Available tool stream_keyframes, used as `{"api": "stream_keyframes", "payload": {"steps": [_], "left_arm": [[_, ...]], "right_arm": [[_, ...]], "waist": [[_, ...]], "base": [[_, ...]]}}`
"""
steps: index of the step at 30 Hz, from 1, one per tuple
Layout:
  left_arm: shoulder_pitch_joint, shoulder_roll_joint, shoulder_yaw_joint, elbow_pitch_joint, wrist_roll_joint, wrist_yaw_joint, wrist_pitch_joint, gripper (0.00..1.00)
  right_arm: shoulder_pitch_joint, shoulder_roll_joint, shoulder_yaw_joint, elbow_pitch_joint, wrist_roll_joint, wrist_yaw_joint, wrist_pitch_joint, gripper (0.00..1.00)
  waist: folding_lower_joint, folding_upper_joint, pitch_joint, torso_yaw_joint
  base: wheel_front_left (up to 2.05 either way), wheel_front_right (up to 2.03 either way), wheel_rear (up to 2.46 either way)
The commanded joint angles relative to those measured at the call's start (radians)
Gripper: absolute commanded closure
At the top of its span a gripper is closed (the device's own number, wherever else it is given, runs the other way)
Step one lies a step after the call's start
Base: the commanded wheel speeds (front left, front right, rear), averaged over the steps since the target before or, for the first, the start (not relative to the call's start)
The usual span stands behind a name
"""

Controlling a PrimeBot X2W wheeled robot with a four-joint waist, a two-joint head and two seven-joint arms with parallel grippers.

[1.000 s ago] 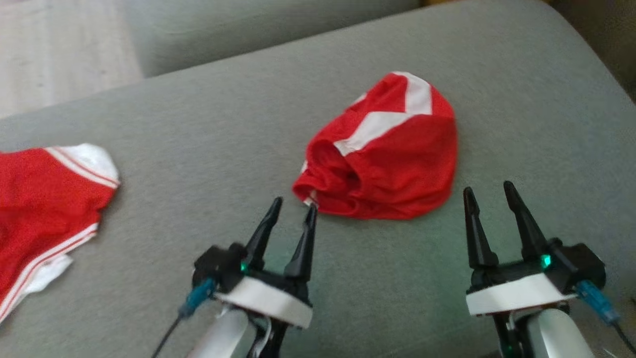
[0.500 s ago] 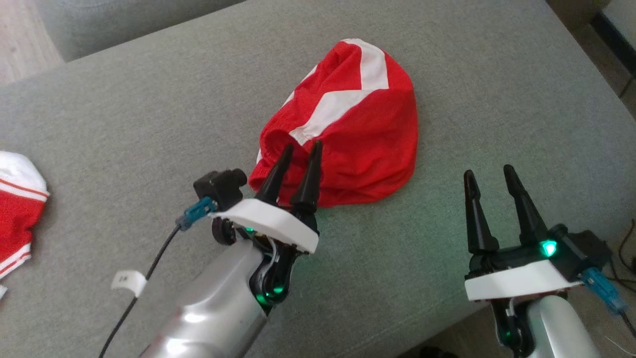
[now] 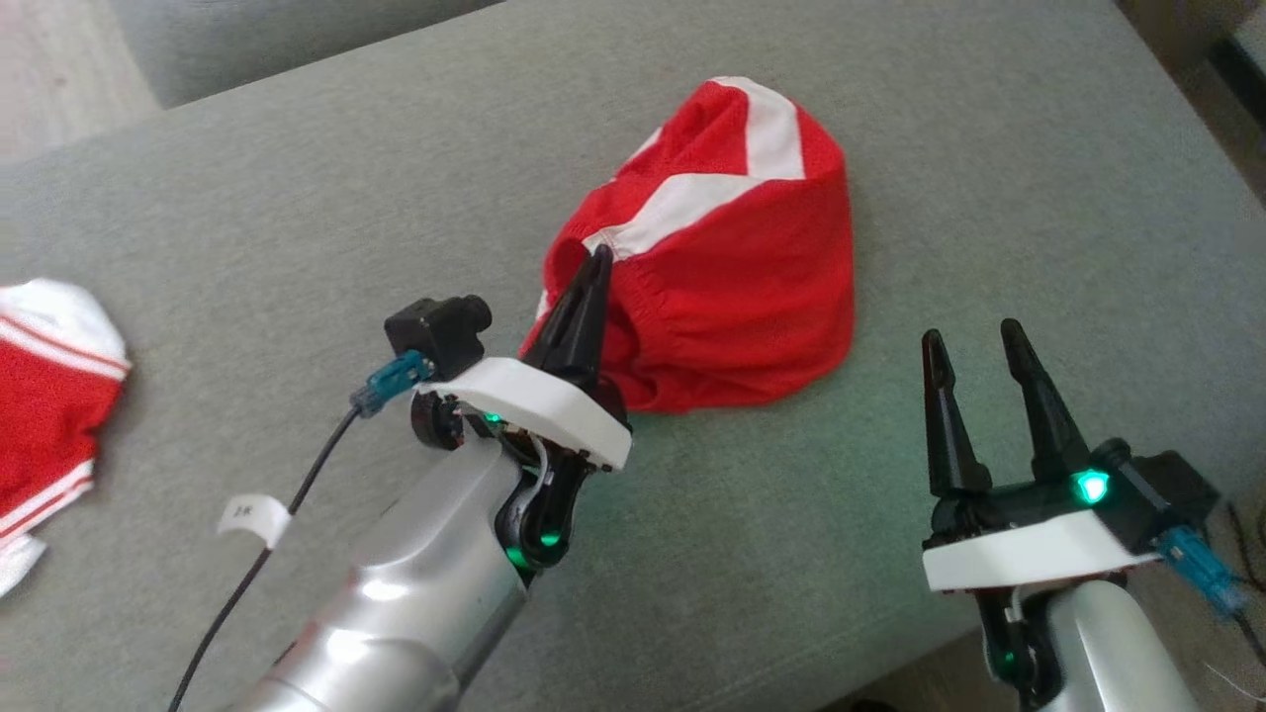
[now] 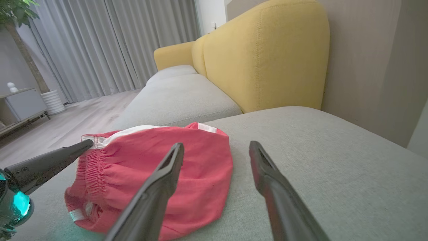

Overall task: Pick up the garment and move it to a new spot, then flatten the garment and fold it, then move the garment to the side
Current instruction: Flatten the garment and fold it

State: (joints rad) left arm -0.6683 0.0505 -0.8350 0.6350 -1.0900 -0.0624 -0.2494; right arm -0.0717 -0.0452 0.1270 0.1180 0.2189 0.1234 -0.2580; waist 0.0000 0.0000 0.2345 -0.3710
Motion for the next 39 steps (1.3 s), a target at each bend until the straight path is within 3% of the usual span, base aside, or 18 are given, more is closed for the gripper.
{"api": "stream_keyframes", "payload": {"steps": [1,6,10,16,23,26,29,33,34,39], "left_arm": [[-0.021,0.0,0.029,-0.043,0.004,-0.009,-0.012,1.0],[0.038,0.0,0.013,-0.126,0.018,-0.044,-0.012,1.0],[0.093,0.041,-0.016,-0.181,0.024,-0.056,-0.012,1.0],[0.218,0.216,-0.005,-0.32,0.019,-0.039,0.001,1.0],[0.262,0.434,0.059,-0.475,0.054,0.065,0.028,1.0],[0.243,0.519,0.063,-0.479,0.147,0.142,0.028,1.0],[0.223,0.551,0.065,-0.476,0.203,0.186,0.024,1.0],[0.209,0.552,0.079,-0.475,0.22,0.206,0.015,1.0],[0.207,0.545,0.079,-0.474,0.23,0.213,0.011,1.0],[0.205,0.52,0.081,-0.477,0.238,0.216,0.003,1.0]], "right_arm": [[-0.021,-0.005,0.02,-0.033,0.007,0.007,-0.004,0.0],[-0.005,-0.005,-0.007,-0.033,0.002,0.007,-0.004,0.0],[0.011,-0.005,-0.042,-0.029,-0.004,0.007,-0.004,0.0],[0.026,-0.005,-0.1,-0.022,-0.006,0.007,-0.004,0.0],[0.016,-0.005,-0.11,0.007,0.028,0.007,-0.004,0.0],[-0.006,-0.008,-0.059,0.058,0.067,0.007,-0.004,0.0],[-0.05,-0.062,0.039,0.128,0.116,0.007,-0.004,0.0],[-0.153,-0.158,0.237,0.236,0.213,0.007,-0.004,0.0],[-0.222,-0.206,0.326,0.296,0.248,0.007,-0.003,0.0],[-0.379,-0.29,0.481,0.411,0.332,0.007,0.06,0.0]], "waist": [[0.0,0.0,-0.013,0.026],[0.0,0.0,-0.04,0.111],[0.0,0.0,-0.062,0.185],[0.0,0.0,-0.094,0.319],[0.0,0.0,-0.089,0.417],[0.0,0.0,-0.079,0.439],[0.0,0.0,-0.066,0.457],[0.0,0.0,-0.051,0.47],[0.0,0.0,-0.047,0.477],[0.0,0.0,-0.029,0.499]], "base": [[0.0,0.0,0.0],[0.0,0.0,0.0],[0.0,0.0,0.0],[0.0,0.0,0.0],[0.0,0.0,0.0],[0.0,0.0,0.0],[0.0,0.0,0.0],[0.0,0.0,0.0],[0.0,0.0,0.0],[0.0,0.0,0.0]]}}
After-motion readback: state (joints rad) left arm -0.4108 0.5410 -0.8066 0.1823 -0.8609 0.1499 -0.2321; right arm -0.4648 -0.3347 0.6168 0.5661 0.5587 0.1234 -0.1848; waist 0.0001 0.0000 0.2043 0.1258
